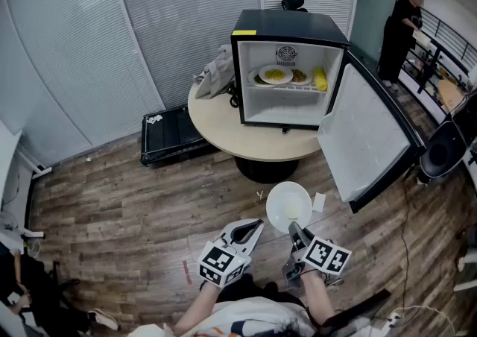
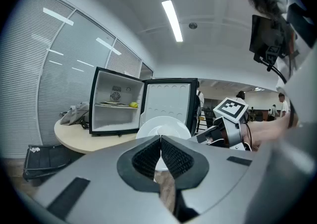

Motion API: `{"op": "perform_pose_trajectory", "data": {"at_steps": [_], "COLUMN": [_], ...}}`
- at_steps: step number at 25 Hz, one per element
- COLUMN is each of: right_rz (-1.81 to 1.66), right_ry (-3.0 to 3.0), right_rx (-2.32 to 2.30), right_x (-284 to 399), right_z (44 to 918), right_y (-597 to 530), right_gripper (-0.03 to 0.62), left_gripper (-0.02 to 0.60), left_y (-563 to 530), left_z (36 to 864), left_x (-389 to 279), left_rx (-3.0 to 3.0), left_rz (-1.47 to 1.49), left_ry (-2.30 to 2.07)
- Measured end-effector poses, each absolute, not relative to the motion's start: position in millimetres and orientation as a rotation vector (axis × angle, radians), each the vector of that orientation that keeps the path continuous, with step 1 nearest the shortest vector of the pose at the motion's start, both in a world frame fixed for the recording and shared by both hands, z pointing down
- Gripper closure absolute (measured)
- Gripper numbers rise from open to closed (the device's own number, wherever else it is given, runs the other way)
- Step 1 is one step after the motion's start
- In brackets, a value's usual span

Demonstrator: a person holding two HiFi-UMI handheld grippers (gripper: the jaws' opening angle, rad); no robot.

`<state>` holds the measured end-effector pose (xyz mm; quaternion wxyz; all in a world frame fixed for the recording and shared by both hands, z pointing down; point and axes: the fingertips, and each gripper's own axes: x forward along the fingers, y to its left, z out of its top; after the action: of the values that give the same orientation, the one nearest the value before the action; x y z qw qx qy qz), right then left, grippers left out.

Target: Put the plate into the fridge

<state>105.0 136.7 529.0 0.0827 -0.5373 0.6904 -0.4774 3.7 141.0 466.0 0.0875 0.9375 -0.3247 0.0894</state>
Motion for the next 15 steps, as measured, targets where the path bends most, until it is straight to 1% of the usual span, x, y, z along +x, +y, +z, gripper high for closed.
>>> {"op": "perform_pose_trajectory", "data": {"at_steps": [15], "right_rz": [-1.397], "right_ry": [2.079], "right_rx": [-1.576], "right_x": [91.5], "right_z": [520.8], "right_y": [140.2], "right_gripper": [0.568], "left_gripper": [0.571], "left_y": [150.2], "left_z": [464.2], "left_x": [-8.7], "left_rx": [2.789], "left_rz": [0.266], "left_ry": [-0.982]}}
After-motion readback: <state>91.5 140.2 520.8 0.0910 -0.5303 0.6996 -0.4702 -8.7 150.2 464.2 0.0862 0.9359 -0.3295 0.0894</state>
